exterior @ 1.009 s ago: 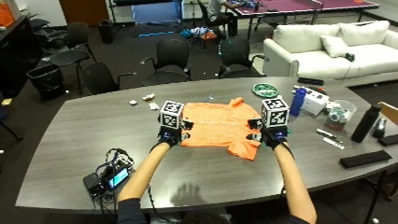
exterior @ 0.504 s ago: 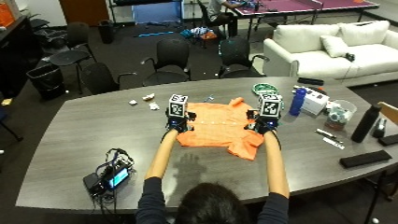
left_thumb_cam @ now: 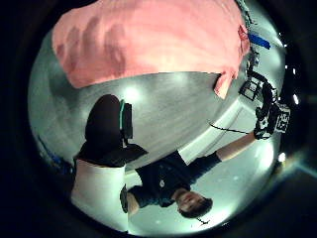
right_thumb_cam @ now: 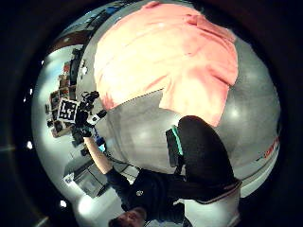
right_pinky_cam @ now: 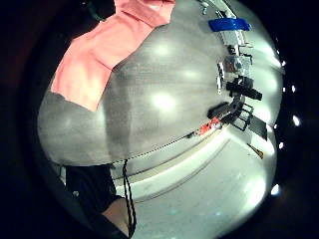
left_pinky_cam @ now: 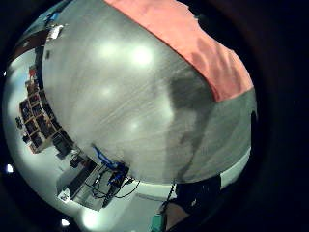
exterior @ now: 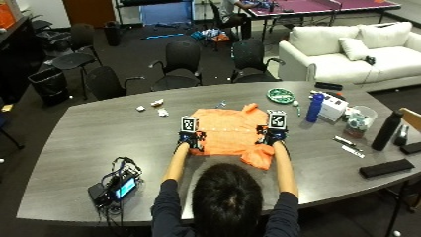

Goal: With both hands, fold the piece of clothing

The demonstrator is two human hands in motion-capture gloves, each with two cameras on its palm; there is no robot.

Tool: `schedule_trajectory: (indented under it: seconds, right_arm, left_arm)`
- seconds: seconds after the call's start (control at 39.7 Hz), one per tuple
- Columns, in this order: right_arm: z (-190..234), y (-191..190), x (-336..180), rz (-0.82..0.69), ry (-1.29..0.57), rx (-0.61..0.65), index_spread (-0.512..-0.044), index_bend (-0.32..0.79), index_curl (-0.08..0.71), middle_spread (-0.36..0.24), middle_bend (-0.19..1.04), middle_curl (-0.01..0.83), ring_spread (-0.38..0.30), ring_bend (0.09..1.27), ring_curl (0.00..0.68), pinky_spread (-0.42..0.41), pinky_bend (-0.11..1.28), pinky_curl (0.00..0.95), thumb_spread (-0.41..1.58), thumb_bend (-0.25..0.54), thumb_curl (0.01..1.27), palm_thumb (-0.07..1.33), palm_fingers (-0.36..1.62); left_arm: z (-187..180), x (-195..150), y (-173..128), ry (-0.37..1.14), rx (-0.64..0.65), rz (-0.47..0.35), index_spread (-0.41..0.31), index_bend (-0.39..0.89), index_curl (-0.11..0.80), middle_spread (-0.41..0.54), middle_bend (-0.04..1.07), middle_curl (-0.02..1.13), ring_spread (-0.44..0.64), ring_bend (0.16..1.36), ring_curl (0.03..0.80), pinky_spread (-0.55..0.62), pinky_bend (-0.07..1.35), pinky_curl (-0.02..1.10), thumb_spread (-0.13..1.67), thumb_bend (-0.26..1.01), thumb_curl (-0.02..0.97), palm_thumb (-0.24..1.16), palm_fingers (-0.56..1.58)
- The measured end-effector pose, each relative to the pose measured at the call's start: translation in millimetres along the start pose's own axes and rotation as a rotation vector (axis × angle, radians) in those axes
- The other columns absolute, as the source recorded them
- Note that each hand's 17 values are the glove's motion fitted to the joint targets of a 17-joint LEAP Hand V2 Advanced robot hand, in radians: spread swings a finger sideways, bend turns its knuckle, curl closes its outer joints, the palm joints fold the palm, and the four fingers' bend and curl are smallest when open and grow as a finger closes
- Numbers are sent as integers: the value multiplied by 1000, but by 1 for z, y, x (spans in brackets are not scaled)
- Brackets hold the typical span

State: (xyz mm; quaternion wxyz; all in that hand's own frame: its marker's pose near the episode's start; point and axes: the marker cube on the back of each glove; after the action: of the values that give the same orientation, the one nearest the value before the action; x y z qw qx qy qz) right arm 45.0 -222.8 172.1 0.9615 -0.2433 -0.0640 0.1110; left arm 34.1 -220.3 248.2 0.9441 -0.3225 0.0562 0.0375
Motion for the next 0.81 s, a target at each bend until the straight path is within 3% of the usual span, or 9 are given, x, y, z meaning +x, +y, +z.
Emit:
schedule_trajectory:
  seconds: [0.13, 0.28, 0.4, 0.48, 0.61, 0.68, 0.81]
  right_arm:
    - [7, -15, 5, 44, 9, 6, -360, 135, 246, -35, 181, 317, 15, 431, 315, 151, 460, 347, 1187, -16, 332, 559, 327]
    - [16, -17, 3, 0, -14, -76, -359, 137, 248, -35, 177, 317, 15, 434, 319, 152, 463, 349, 1187, -18, 336, 560, 322]
    - [22, -21, 5, 21, -13, -106, -360, 140, 250, -35, 177, 319, 15, 434, 321, 152, 463, 351, 1187, -16, 339, 567, 322]
    - [25, -27, 6, 3, -10, -80, -361, 139, 251, -35, 177, 319, 12, 434, 322, 149, 463, 351, 1187, -17, 341, 568, 321]
    - [29, -29, 6, 2, -10, -69, -361, 140, 254, -35, 180, 322, 9, 429, 323, 146, 460, 351, 1190, -16, 343, 571, 326]
    - [31, -32, 6, -7, -5, -57, -361, 139, 256, -35, 180, 323, 8, 428, 324, 145, 459, 352, 1191, -17, 344, 572, 326]
    - [33, -30, 11, 34, 18, -83, -361, 138, 257, -35, 179, 324, 7, 427, 325, 144, 458, 352, 1190, -17, 347, 575, 326]
  left_arm:
    - [8, -2, -19, -9, 29, 17, -114, 107, 389, 29, 98, 290, 227, 468, 272, 236, 294, 345, 1085, -32, 371, 484, 256]
    - [16, -5, -31, -20, 23, -4, -110, 107, 355, 63, 117, 268, 266, 517, 287, 269, 393, 371, 1059, -29, 378, 468, 157]
    - [19, -2, -37, -22, 71, 17, -119, 186, 359, 30, 193, 277, 262, 497, 272, 265, 395, 361, 1058, -13, 390, 495, 235]
    - [16, 2, -39, -37, 145, 6, -144, 247, 380, -25, 289, 312, 206, 458, 258, 240, 299, 329, 1074, 7, 401, 550, 403]
    - [5, 10, -45, -101, 302, 3, -180, 327, 417, -105, 445, 368, 22, 466, 269, 196, 99, 266, 1093, 34, 422, 649, 666]
    - [-3, 15, -46, -124, 340, 9, -209, 363, 434, -156, 505, 394, -104, 488, 281, 83, 118, 251, 1109, 48, 431, 701, 908]
    - [-24, 17, -38, -134, 343, -64, -233, 356, 455, -204, 519, 437, -200, 480, 317, -20, 132, 260, 1185, 44, 422, 711, 970]
